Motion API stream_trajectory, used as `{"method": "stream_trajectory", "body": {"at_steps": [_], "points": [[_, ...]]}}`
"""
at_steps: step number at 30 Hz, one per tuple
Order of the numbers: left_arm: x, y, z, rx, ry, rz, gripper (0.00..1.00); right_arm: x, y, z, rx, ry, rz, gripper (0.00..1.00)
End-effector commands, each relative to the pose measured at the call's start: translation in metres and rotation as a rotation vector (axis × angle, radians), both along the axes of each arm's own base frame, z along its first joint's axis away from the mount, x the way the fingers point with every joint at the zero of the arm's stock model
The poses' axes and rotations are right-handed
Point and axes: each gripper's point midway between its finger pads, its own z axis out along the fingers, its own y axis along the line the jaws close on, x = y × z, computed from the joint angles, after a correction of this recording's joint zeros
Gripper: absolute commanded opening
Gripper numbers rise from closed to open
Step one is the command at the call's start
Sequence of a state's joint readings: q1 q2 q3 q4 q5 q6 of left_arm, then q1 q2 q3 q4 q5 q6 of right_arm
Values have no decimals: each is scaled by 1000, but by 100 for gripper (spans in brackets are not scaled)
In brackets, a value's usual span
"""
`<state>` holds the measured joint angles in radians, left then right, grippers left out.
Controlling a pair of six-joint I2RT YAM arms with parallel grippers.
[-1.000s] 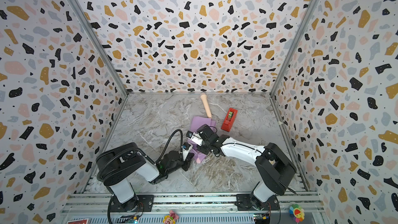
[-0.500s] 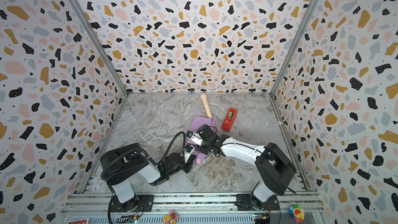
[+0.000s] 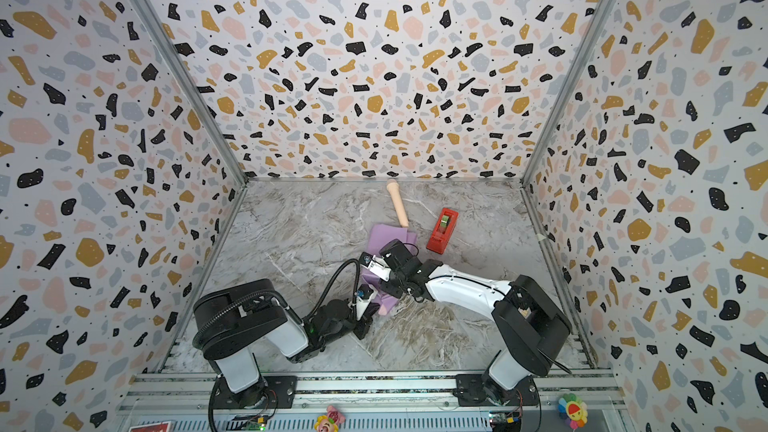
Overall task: Wrap the gift box in paper
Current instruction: 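Hold the flap with the right gripper while the left pins the fold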
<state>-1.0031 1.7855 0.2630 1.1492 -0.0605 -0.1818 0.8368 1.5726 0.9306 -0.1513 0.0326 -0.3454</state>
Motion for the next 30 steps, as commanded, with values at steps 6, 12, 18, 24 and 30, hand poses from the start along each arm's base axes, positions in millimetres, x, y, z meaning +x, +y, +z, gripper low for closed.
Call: {"method": "stream_trajectory", "body": {"at_steps": [6,12,18,24,30], "points": [[-2,5,0,0,-22,12,0,-27,-49,-65,-199,206,-86,33],[12,15,1,2,-31,88,0,-28,-50,-66,-204,208,-88,33],[14,10,1,17,-19,64,0,-27,-50,-66,-205,207,-88,33],[6,10,9,-40,-28,31,0,-28,-50,-68,-210,214,-88,33],[14,15,12,-44,-37,87,0,-28,-51,-68,-211,212,-88,33]]}}
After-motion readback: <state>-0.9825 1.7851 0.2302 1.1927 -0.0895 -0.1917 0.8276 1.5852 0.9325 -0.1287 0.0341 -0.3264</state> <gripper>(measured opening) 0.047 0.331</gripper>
